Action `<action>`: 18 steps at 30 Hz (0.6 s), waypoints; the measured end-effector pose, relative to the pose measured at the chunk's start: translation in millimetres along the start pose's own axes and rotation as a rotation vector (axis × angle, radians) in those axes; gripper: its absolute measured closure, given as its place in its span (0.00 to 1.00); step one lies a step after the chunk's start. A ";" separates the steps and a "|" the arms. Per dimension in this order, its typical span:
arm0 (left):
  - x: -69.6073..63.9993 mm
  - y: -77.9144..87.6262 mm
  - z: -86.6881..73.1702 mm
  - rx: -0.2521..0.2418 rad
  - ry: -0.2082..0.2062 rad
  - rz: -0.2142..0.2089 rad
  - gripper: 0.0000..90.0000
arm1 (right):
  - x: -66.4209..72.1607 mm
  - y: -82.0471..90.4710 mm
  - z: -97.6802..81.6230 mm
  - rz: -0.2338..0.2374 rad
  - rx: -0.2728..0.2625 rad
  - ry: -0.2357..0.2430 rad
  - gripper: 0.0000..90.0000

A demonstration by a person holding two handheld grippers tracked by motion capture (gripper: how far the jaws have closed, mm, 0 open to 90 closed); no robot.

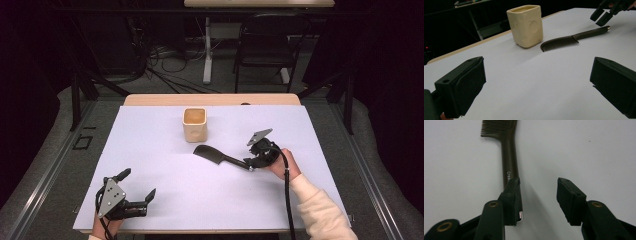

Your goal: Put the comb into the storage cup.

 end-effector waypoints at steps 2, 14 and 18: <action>0.3 -0.2 -0.1 0.001 0.002 -0.001 0.00 | -0.5 3.0 1.9 -0.009 -0.001 0.006 0.51; -0.1 -0.3 0.1 0.000 0.000 0.001 0.00 | 6.7 11.0 8.1 -0.002 0.027 0.035 0.14; 0.3 -0.6 0.0 0.000 0.002 0.001 0.00 | 9.4 10.1 10.3 -0.001 0.034 0.042 0.04</action>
Point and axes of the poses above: each handheld gripper's, and its own axes: y roughly backward along the jaws, z roughly out of its top, x roughly to its left, the point moved 8 cm from there along -y, roughly forward along the jaws, and after that the axes turned 1 degree about x, right-handed, at the moved point
